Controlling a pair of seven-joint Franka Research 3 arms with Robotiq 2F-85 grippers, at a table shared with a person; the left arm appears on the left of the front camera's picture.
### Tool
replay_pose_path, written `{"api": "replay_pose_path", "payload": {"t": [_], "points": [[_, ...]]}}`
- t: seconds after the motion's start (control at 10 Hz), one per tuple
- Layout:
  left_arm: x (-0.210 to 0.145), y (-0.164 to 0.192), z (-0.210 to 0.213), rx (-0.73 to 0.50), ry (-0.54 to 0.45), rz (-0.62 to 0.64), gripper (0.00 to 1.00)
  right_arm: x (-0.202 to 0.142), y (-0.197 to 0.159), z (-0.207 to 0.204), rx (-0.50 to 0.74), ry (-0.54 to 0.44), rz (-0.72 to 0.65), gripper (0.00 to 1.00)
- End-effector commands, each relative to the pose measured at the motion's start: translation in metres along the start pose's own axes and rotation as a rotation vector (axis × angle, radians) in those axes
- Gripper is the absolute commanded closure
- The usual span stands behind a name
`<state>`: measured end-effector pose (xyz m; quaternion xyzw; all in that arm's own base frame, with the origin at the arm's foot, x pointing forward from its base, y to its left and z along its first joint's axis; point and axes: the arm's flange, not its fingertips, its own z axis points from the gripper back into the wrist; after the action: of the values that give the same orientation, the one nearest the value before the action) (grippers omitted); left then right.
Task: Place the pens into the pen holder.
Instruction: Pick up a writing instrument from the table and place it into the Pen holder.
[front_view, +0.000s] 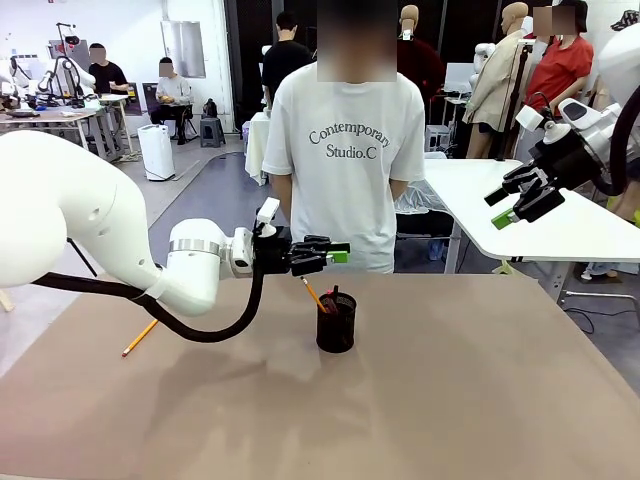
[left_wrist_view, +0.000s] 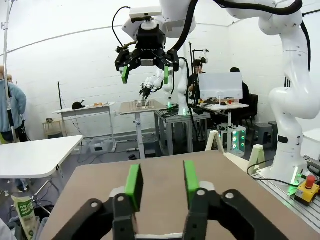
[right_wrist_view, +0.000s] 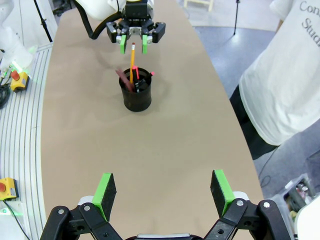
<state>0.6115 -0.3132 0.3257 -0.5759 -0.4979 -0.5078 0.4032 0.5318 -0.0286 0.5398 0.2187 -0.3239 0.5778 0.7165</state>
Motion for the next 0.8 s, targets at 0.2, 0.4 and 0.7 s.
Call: {"api": "replay_pose_path", "payload": {"t": [0.2,0.4,0.7], "points": [[0.0034,0.0038,0.0014,-0.017,-0.009,0.006,0.00,0.0030,0.0032,0.0011,0.001,0.016,-0.020,0.00],[0.0043,0.0028,0.0029,-0.018,-0.006,0.012,0.00,0.0030,0.0032,0.0011,0.001,0.016,-0.020,0.00],[0.0057,0.0004,0.0028,-0.026,0.084,0.013,0.00,0.0030,0.0032,0.0011,0.001,0.016,-0.020,0.00]]}}
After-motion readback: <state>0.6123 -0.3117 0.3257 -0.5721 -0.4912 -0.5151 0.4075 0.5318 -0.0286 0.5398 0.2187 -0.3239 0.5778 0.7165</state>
